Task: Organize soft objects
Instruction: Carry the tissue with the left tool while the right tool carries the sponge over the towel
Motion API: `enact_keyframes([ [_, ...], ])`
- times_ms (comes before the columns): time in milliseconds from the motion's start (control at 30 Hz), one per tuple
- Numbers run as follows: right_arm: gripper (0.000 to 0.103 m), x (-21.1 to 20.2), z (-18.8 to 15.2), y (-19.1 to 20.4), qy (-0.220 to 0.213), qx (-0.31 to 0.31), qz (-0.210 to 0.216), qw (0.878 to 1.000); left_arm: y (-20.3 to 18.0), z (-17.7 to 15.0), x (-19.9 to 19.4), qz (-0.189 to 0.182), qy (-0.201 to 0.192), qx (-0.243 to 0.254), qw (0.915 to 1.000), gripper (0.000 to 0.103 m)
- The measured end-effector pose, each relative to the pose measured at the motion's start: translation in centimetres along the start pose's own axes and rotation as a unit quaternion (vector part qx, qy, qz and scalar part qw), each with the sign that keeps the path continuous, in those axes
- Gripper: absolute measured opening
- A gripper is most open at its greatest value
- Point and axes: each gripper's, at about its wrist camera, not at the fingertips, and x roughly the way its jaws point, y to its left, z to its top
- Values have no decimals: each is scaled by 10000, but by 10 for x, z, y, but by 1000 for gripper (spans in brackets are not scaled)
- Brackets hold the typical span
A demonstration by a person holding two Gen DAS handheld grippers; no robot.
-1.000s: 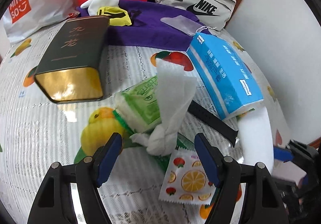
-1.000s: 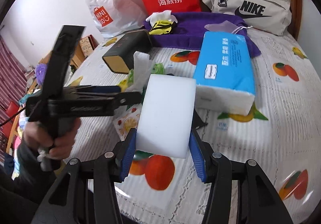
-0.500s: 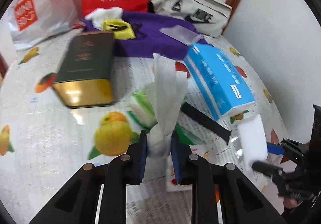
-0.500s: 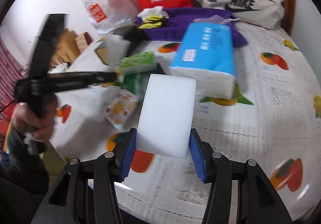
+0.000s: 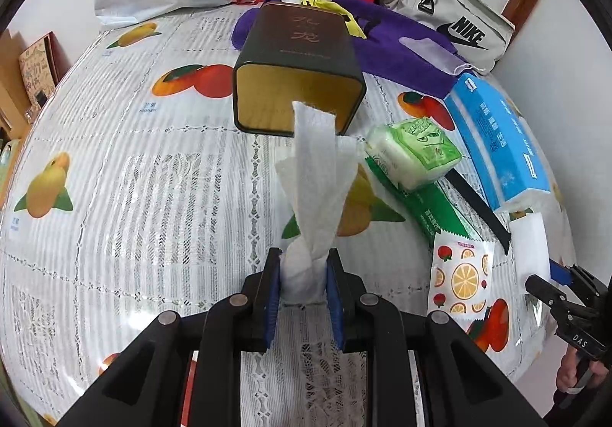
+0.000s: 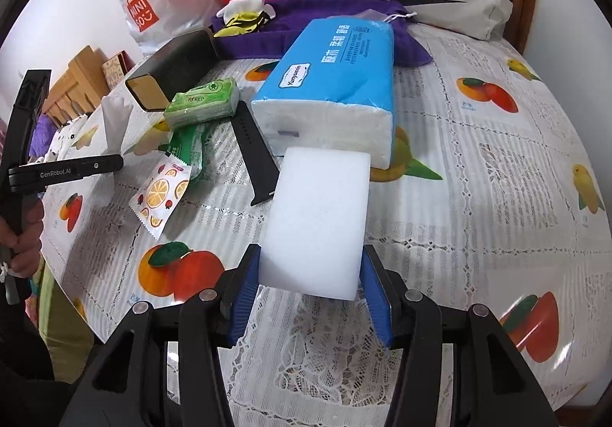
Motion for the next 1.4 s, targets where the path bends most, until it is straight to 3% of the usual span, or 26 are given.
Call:
enact_keyframes([
  [267,51,-8,-2,3,-44,-76,3,10000,1,4,1,-134,-72,-88,9998,21],
  [500,51,-39,14,23,-412,-437,269,9978,6,13,-14,-216,-216,-172,9994,21],
  [800,51,-59,57,22,-882,-469,317,9945,10,43,-46,-99,-650,-175,9977,21],
  [1133,51,-46,105,4,-1035,-407,188,9936,7,88,-66,120,-1056,-12,9943,21],
  [1400,51,-34,143,-10,-1098,-270,87,9936,5,117,-66,119,-1143,22,9934,21],
])
